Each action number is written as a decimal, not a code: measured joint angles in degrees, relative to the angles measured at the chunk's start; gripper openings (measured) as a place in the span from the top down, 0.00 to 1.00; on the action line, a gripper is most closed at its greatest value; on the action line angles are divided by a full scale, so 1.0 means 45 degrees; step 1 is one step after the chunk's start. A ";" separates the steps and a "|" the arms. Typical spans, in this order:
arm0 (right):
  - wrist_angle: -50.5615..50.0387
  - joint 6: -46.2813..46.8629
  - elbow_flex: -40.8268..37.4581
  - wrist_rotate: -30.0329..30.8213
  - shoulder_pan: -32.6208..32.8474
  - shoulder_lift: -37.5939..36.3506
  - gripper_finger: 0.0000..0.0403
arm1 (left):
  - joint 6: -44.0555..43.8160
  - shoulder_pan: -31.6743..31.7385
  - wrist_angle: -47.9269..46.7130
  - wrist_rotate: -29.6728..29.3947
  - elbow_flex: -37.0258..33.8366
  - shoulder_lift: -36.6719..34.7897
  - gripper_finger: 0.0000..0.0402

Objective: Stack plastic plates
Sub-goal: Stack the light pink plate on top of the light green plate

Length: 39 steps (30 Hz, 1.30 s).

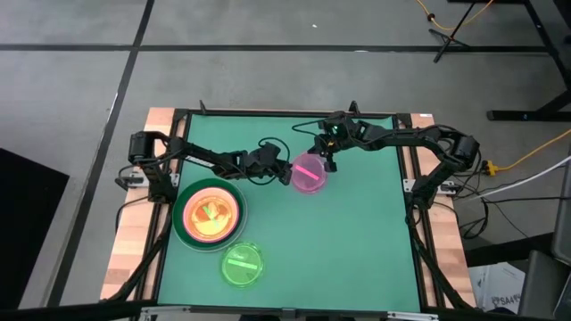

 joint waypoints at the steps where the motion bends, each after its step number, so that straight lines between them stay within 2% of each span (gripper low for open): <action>1: 0.0003 0.0000 0.0000 -0.0001 -0.0003 0.0000 1.00 | 0.0000 0.0000 0.0005 0.0000 0.0000 0.0000 0.79; 6: 0.0005 0.0000 0.0000 -0.0001 -0.0004 0.0000 1.00 | 0.0000 0.0000 0.0041 -0.0002 0.0002 0.0053 0.79; 13: 0.0010 -0.0005 0.0000 -0.0026 -0.0001 0.0000 1.00 | -0.0736 -0.0129 0.0637 0.0073 0.0000 0.1044 0.79; 21: 0.0005 -0.0005 0.0000 0.0018 0.0000 0.0000 1.00 | -0.0724 -0.0121 0.0675 0.0015 0.0000 0.1088 0.79; 34: 0.0005 -0.0010 0.0000 0.0033 -0.0001 0.0000 1.00 | -0.0722 -0.0125 0.0662 -0.0007 0.0000 0.1088 0.97; 39: 0.0005 -0.0011 0.0000 0.0028 -0.0005 0.0000 1.00 | -0.0724 -0.0121 0.0636 -0.0029 0.0000 0.1098 0.99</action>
